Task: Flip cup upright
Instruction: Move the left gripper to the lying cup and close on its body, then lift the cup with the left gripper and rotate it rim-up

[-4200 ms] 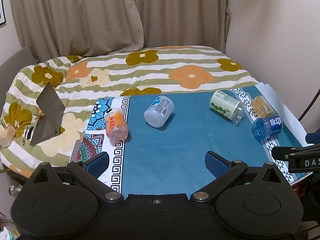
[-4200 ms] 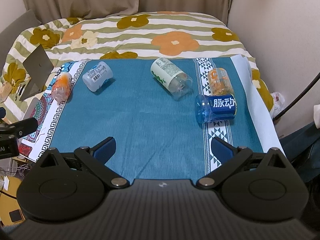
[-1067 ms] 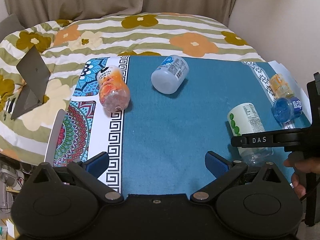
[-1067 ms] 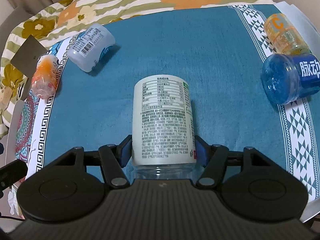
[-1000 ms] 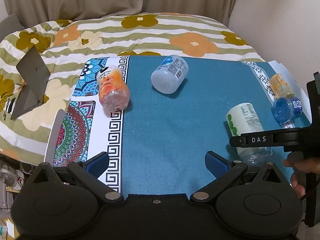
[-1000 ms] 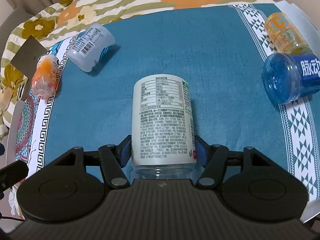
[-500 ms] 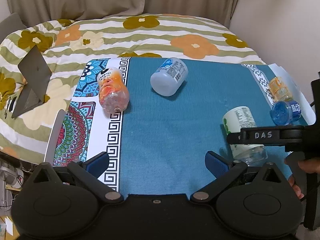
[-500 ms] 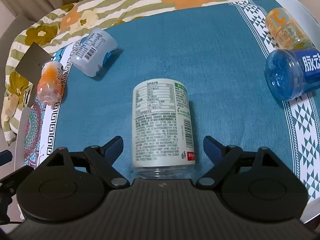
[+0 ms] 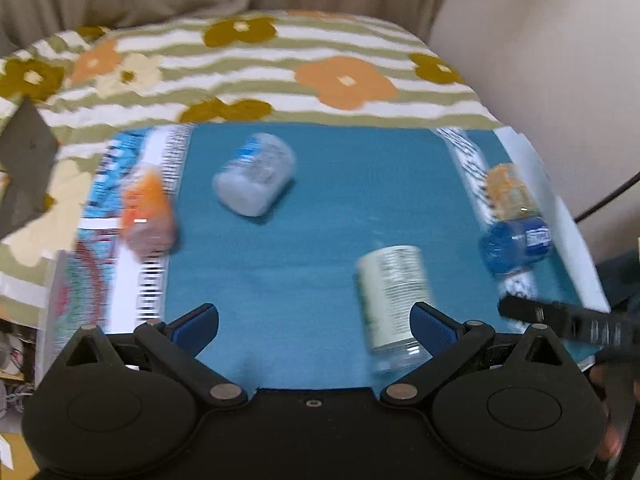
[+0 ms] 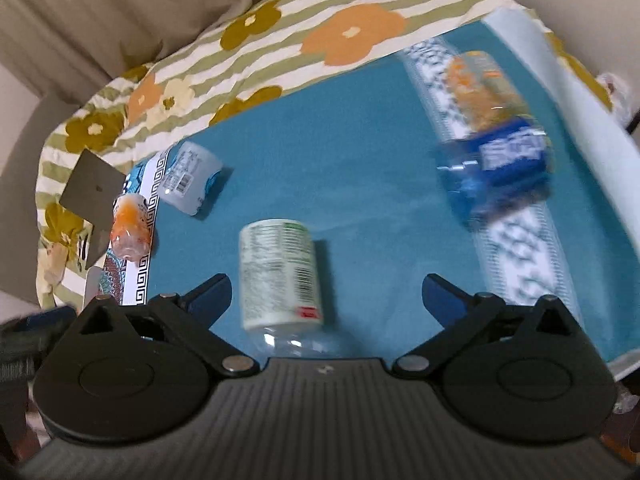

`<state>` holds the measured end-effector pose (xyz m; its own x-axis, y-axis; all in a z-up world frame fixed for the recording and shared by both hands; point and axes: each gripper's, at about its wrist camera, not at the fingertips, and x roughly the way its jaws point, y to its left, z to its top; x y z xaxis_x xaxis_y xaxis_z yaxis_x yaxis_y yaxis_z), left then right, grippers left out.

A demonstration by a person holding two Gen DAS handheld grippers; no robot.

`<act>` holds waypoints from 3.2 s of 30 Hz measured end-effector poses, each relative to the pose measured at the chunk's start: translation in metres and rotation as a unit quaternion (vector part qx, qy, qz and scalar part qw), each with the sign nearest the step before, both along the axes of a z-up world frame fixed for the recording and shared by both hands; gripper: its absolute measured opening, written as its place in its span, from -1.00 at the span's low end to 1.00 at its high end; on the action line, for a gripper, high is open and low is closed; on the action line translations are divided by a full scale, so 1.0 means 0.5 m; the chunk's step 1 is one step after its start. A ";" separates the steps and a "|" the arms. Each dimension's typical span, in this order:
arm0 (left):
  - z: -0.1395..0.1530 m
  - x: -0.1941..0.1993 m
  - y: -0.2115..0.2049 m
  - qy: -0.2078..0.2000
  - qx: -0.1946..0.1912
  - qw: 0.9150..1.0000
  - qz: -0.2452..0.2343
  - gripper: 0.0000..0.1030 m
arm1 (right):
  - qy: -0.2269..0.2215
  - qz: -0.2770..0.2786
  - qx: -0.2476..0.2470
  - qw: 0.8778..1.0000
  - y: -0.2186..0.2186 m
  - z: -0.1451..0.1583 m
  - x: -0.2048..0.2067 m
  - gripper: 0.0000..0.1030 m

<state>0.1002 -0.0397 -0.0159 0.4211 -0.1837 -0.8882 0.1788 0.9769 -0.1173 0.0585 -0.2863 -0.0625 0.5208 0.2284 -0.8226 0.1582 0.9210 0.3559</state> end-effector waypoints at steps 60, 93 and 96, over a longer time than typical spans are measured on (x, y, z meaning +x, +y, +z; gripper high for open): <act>-0.092 0.040 -0.138 -0.122 -0.017 0.991 0.054 0.24 | -0.033 0.114 0.003 0.993 -0.117 -0.098 0.004 1.00; -0.184 -0.075 -0.131 -0.216 0.004 0.976 0.031 0.27 | -0.024 0.134 -0.046 0.990 -0.027 -0.136 -0.026 1.00; -0.178 -0.069 -0.132 -0.194 0.012 0.981 0.023 0.28 | -0.022 0.131 -0.050 0.990 -0.027 -0.136 -0.030 1.00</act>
<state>0.0658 -0.1059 -0.1050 0.7358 -0.1378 -0.6630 0.1617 0.9865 -0.0256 0.0434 -0.2996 -0.1303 0.4900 0.2790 -0.8259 -0.1036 0.9593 0.2626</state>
